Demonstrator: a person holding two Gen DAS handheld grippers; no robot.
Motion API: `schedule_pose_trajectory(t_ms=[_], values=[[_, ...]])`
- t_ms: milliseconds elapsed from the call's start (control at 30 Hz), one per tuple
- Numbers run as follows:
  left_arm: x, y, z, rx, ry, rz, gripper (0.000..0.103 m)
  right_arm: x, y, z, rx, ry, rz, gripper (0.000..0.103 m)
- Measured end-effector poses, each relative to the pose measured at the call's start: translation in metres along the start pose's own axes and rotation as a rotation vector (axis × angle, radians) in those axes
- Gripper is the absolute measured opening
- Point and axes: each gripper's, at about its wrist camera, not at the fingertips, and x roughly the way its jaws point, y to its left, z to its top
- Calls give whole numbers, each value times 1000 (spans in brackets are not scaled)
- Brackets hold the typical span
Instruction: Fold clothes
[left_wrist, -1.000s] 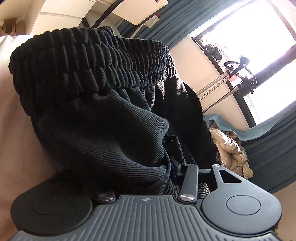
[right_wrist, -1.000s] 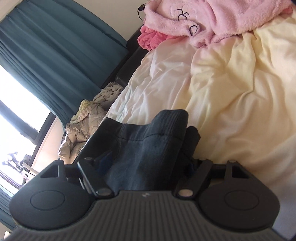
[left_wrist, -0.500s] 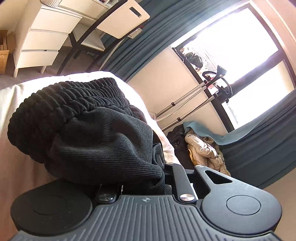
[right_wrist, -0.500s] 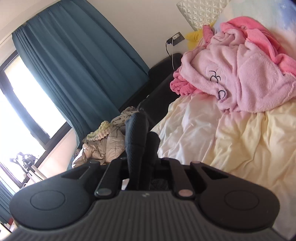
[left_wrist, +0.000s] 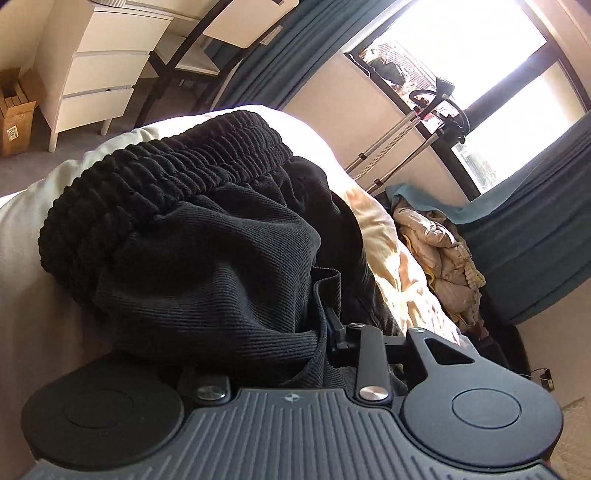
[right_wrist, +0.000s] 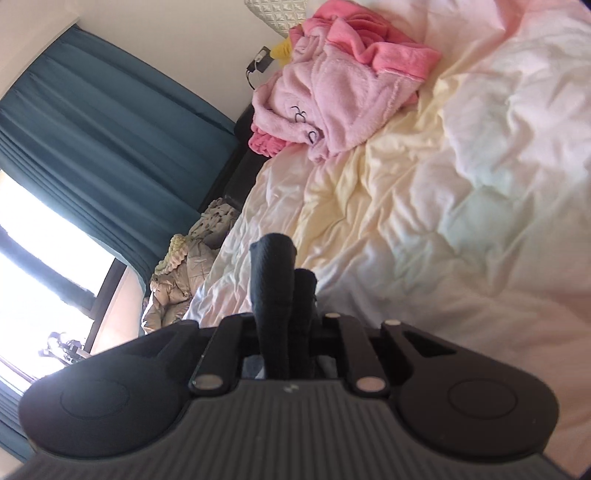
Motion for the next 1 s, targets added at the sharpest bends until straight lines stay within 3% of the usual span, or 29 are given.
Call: schedule_pose_trajectory(t_ms=[67, 200, 333, 467, 633, 733, 833, 1000], values=[[0, -3, -3, 57, 37, 10, 75, 2, -18, -2, 46, 34, 1, 20], [-18, -20, -20, 240, 33, 86, 88, 8, -43, -5, 84, 111, 30, 34], [-40, -38, -48, 427, 18, 113, 95, 17, -57, -12, 138, 161, 99, 62], [-41, -53, -81, 587, 9, 142, 95, 32, -49, -28, 155, 233, 175, 70], [-58, -70, -96, 630, -54, 114, 95, 42, -31, -38, 42, 233, 146, 69], [-74, -69, -96, 569, -71, 111, 95, 48, -31, -40, -17, 192, 99, 41], [-91, -76, -99, 535, -132, 82, 95, 55, -42, -41, 57, 161, 76, 32], [-70, -116, -119, 609, -113, 79, 96, 61, -38, -40, 30, 112, 66, 32]])
